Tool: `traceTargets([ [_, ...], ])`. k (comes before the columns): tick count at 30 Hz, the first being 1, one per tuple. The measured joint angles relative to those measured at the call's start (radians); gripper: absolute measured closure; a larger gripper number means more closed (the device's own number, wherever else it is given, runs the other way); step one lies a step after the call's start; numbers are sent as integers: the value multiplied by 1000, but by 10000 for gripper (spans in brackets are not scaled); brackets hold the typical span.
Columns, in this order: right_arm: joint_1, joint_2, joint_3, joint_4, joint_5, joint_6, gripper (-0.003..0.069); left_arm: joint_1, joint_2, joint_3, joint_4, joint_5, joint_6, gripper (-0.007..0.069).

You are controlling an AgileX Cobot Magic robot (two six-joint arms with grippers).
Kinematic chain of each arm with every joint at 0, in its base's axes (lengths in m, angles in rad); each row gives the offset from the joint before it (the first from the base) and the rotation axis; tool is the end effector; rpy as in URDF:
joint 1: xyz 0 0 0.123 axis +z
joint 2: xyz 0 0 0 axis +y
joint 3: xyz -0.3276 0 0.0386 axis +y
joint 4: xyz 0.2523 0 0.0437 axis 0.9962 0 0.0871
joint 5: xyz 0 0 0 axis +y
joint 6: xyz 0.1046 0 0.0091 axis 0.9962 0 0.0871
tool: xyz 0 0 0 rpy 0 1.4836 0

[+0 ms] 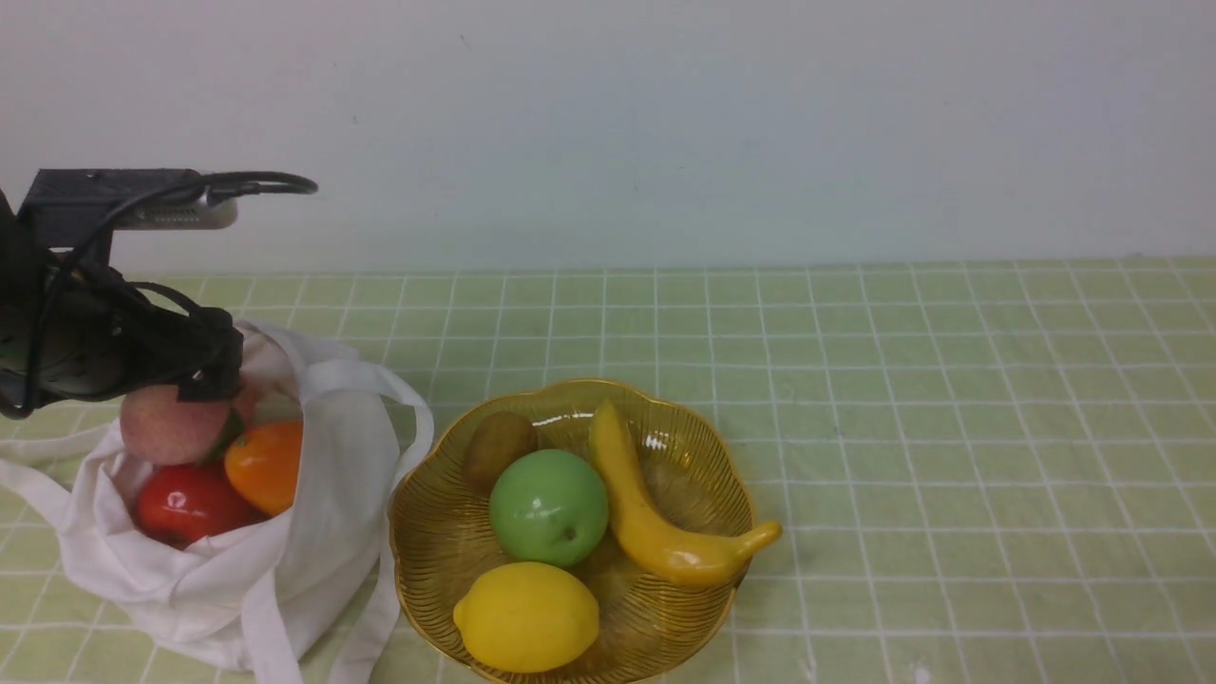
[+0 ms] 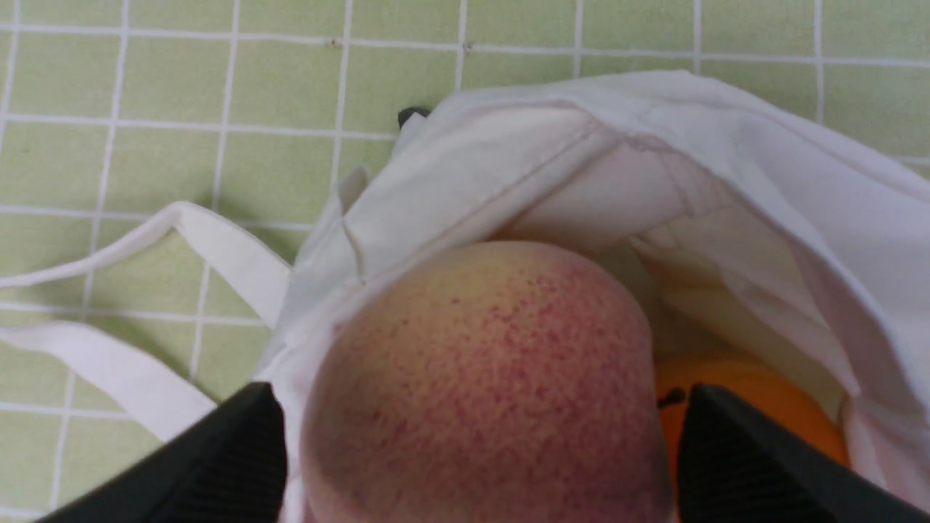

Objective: Take the fruit out of the bag on the green coffee tablecloth and place them on the plate.
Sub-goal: 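Reach into the cloth bag and grasp the peach with the left gripper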

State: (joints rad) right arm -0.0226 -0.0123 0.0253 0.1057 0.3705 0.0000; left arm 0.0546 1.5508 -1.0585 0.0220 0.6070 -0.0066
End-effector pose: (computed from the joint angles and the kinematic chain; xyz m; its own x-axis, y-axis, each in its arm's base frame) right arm 0.0253 0.0034 0.1675 -0.2901 0.1049 -0.9512 0.0147 0.9943 0.1052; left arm 0.3301 0.0194 0.2815 -0.8473 -0.0348 -0.5300 -0.0515 0.9985 0.0167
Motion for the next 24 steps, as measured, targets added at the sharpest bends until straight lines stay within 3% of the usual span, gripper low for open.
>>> traceTargets([
  [8,0,0,0,0,0,0,673,0,53,-1,-9,-16,-3,-49],
  [12,0,0,0,0,0,0,673,0,72,-1,-11,-32,-3,22],
  [16,0,0,0,0,0,0,673,0,69,-3,-12,-31,-3,27],
  [24,0,0,0,0,0,0,673,0,-61,-128,4,110,-3,27],
])
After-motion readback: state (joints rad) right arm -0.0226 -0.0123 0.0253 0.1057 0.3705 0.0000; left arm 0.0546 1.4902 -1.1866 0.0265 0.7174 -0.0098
